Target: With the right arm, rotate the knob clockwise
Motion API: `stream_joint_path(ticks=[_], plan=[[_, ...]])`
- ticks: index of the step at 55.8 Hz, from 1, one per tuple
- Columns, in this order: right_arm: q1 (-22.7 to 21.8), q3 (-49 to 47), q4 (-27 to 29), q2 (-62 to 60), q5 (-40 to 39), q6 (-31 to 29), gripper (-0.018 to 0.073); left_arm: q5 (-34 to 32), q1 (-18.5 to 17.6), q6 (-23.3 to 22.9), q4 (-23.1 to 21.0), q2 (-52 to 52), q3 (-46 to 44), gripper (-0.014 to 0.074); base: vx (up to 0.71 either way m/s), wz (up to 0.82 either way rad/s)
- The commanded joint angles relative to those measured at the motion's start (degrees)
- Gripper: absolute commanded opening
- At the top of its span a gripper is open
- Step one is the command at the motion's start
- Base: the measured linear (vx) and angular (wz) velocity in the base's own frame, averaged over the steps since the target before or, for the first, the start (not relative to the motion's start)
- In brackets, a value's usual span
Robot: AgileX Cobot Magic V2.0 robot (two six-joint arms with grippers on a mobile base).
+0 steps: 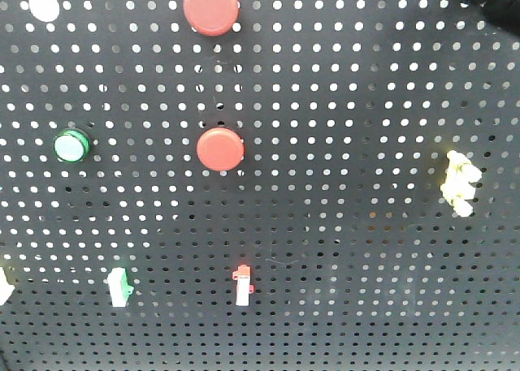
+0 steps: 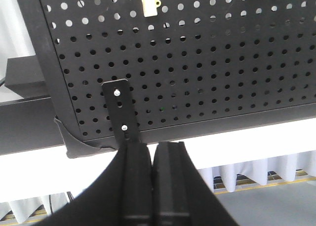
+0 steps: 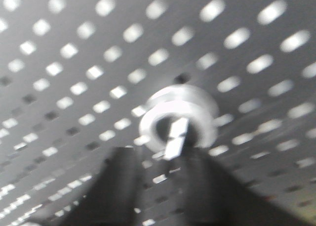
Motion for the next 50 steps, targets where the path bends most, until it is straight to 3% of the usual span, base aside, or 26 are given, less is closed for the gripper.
stream_joint_path(ticks=[1,10,17,27,33,41,50], plan=[[0.0,-1.3,-0.8,-1.1,-4.2,-1.5,0.0460,-4.9,-0.4,-0.1,-0.3,-1.0,1.9,-0.0006,0.00,0.00],[0.0,-1.3,-0.8,-3.6,0.5,-6.1,0.0480,-4.9,-0.4,-0.1,-0.3,-1.0,1.9,-0.0006,0.00,0.00],[0.0,-1.2,-0.9,-6.3,4.0,-11.3,0.0444,-4.9,-0.4,-0.1,-0.3,-1.0,1.9,-0.0006,0.00,0.00],[0.0,-1.1,-0.8,-10.6,12.3,-20.0,0.0216,-4.9,-0.4,-0.1,-0.3,-1.0,1.9,-0.0006,0.00,0.00],[0.0,-1.1,-0.7,-13.7,17.6,-27.1,-0.0017,-4.9,-0.4,-0.1,-0.3,-1.0,1.9,-0.0006,0.00,0.00],[0.0,1.3,-0.8,-19.1,19.0,-35.2,-0.0013,-4.9,-0.4,-0.1,-0.3,-1.0,1.9,-0.0006,0.00,0.00],[0.0,16.6,-0.7,-30.0,11.4,-38.5,-0.0011,-4.9,-0.4,-0.1,-0.3,-1.0,1.9,-0.0006,0.00,0.00]])
